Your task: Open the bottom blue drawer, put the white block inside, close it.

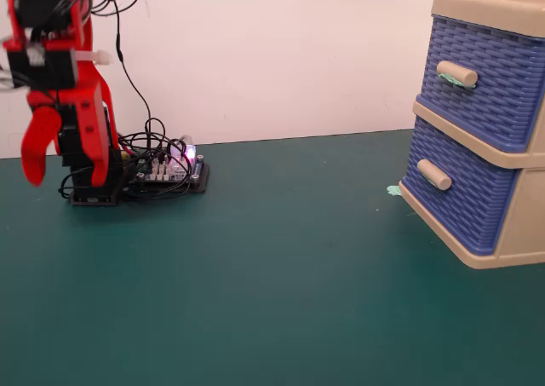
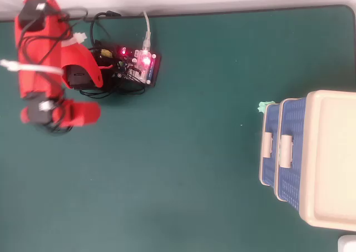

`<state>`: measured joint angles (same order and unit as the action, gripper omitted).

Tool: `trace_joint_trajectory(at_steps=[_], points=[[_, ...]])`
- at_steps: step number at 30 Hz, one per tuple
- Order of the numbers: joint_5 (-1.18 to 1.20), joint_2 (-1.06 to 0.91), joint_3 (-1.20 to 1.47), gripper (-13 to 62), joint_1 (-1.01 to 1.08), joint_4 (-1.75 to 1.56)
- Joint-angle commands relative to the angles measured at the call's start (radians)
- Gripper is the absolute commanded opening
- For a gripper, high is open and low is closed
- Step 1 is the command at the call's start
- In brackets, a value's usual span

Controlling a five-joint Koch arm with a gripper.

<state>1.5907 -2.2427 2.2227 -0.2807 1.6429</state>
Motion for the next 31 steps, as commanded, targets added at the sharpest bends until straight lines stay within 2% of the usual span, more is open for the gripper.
trace_joint_trajectory(at_steps=[1,4,31], points=[[-0.006,-0.112,0.078,34.1,-0.003,-0.057],[-0.011,-0.110,0.282,33.9,0.000,-0.049],[-0.012,-0.109,0.267,34.3,0.037,0.011]])
